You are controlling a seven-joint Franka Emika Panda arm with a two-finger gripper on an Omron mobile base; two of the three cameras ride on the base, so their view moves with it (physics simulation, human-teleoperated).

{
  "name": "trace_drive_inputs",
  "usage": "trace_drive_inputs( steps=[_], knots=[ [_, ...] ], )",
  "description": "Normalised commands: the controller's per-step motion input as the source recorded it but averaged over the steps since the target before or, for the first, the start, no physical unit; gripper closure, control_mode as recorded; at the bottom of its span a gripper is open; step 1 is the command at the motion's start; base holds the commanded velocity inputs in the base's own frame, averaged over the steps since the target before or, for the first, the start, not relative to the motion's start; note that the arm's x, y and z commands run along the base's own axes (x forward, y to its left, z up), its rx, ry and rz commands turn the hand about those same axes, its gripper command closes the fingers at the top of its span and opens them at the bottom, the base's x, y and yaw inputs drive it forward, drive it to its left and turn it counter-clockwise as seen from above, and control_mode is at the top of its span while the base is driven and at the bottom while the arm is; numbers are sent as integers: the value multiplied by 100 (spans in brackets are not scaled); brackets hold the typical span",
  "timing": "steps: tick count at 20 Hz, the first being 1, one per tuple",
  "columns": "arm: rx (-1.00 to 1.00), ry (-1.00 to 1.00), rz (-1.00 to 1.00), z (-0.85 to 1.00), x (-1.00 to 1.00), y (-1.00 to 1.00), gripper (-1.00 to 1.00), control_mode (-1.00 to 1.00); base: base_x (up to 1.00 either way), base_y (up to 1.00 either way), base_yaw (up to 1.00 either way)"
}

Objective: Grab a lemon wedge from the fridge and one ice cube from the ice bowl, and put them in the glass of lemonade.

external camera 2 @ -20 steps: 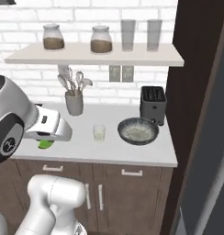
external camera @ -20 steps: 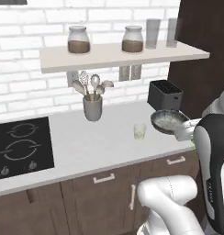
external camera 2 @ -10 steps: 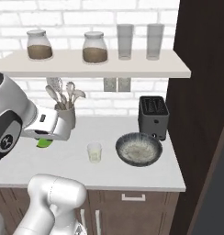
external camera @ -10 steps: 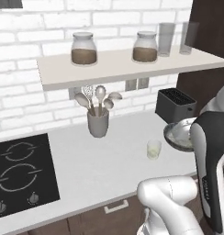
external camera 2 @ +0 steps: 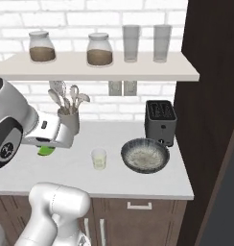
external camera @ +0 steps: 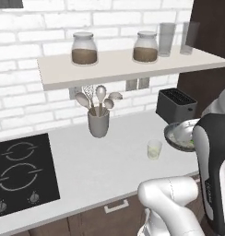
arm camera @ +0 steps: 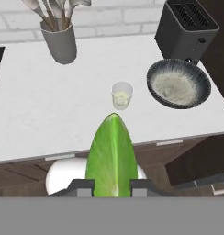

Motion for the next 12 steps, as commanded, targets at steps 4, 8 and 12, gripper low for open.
trace_drive_inputs(
  steps=[4, 8, 12],
  knots=[
    [0, 9, -1, -1, 44, 0, 100, -100, 3, 0, 0],
    [4, 21, 0, -40, 98, -3, 100, -100, 0, 0, 0],
    [2, 14, 0, -77, 100, -3, 100, -100, 0, 0, 0]
  ],
)
